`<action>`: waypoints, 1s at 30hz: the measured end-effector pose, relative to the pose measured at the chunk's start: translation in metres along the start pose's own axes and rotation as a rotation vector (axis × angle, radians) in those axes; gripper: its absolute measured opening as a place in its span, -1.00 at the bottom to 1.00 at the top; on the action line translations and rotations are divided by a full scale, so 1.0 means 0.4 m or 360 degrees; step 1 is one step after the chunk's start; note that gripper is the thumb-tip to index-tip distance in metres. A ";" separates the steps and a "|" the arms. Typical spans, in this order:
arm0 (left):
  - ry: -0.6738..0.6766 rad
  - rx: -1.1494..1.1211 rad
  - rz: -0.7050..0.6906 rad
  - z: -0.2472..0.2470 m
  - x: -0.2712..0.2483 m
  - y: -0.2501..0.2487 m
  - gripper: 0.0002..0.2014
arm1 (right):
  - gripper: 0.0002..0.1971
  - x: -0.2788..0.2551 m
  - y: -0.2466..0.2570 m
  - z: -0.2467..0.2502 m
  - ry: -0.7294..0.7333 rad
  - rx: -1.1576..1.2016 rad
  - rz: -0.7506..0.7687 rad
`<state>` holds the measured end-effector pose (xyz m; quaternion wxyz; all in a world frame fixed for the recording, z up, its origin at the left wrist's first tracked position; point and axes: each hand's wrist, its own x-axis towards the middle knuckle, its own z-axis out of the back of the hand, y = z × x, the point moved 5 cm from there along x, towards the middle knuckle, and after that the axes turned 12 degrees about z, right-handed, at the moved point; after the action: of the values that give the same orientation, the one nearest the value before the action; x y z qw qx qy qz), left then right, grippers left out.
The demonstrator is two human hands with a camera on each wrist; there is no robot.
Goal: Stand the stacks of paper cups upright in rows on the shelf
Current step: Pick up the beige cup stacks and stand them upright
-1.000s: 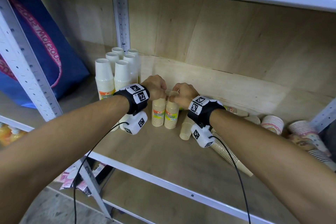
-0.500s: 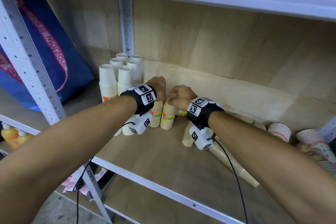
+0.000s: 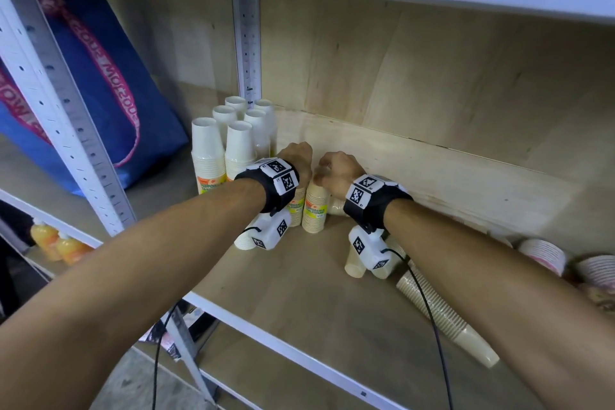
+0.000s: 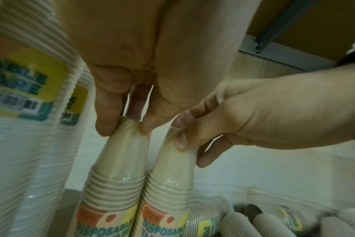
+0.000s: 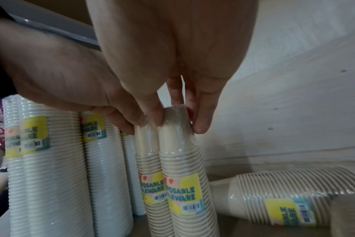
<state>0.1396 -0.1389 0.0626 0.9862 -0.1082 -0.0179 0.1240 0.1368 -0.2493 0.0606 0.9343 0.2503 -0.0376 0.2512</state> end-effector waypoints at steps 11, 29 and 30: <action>-0.0032 -0.0072 0.0037 0.003 0.004 0.007 -0.63 | -0.62 0.019 -0.022 -0.002 0.0001 0.0067 -0.0029; 0.0132 -0.0608 -0.0251 0.095 -0.168 -0.089 -0.56 | -0.37 -0.030 -0.208 0.097 0.0432 -0.0262 -0.0116; 0.0184 -0.0625 -0.0268 0.071 -0.181 -0.098 -0.57 | -0.38 -0.034 -0.217 0.093 0.0450 -0.0277 -0.0106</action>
<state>0.0772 -0.1878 0.0984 0.9524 -0.3034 0.0060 0.0290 0.1693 -0.3384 0.0514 0.9562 0.1317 0.0810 0.2486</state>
